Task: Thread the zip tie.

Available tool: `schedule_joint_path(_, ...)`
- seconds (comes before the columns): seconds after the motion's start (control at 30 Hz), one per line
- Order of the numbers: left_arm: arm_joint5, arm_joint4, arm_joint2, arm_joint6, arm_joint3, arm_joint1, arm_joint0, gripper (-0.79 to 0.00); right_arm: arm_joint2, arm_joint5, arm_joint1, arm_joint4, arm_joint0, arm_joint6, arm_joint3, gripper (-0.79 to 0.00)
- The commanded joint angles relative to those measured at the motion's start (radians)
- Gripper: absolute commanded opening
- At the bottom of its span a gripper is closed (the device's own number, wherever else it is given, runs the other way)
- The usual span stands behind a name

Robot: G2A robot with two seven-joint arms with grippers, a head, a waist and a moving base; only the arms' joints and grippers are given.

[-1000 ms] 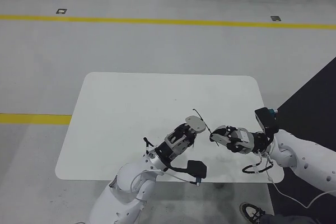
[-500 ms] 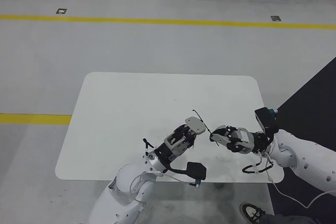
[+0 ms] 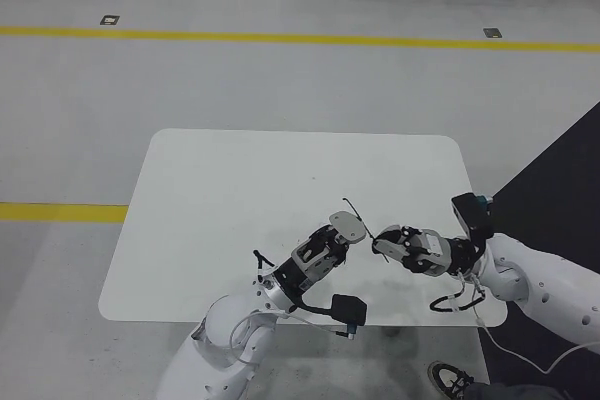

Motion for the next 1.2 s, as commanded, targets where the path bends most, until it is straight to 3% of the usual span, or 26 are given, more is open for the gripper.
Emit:
schedule_joint_path(0.0,0.002,-0.001,0.0,0.0,0.0,0.0,0.0,-0.785,0.012,-0.008,0.0,0.022,-0.009,0.024,0.001,-0.785)
schedule_joint_path(0.77,0.05,0.033,0.002,0.002,-0.002,0.004,0.0,-0.785,0.148,-0.01,-0.006,0.27,-0.106,0.252,-0.028,-0.785)
schedule_joint_path(1.17,0.1,0.143,0.016,-0.019,-0.003,0.006,0.005,-0.785,0.217,-0.01,-0.018,0.331,-0.156,0.346,-0.033,-0.785)
